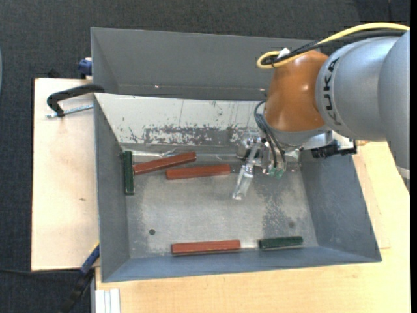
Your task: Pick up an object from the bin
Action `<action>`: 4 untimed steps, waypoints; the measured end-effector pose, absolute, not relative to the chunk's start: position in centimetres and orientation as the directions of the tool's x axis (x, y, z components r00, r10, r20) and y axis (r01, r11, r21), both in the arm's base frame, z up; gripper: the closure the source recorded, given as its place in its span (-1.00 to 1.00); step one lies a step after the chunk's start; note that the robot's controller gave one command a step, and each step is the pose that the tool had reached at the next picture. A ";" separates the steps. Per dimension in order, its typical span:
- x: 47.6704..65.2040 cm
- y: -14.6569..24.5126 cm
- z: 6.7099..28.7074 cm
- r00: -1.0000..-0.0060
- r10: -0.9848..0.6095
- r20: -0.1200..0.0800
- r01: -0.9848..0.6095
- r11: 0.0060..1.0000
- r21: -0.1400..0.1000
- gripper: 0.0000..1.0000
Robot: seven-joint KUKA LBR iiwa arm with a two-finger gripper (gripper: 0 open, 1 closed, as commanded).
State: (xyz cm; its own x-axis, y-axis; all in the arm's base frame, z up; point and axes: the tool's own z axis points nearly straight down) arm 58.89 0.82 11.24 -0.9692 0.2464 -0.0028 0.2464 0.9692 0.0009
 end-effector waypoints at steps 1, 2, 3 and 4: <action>59.7 2.7 14.0 -0.997 0.074 -0.006 0.074 0.997 0.004 -1.00; 59.8 2.5 11.5 -0.997 0.077 -0.005 0.077 0.997 0.002 -1.00; 59.8 4.1 9.6 -0.940 0.340 0.000 0.340 0.940 0.001 -1.00; 59.7 6.5 8.0 -0.951 0.310 0.000 0.310 0.951 0.001 1.00</action>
Offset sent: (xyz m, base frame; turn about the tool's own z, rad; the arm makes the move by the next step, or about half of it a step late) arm 0.0078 0.0217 -0.0424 0.1484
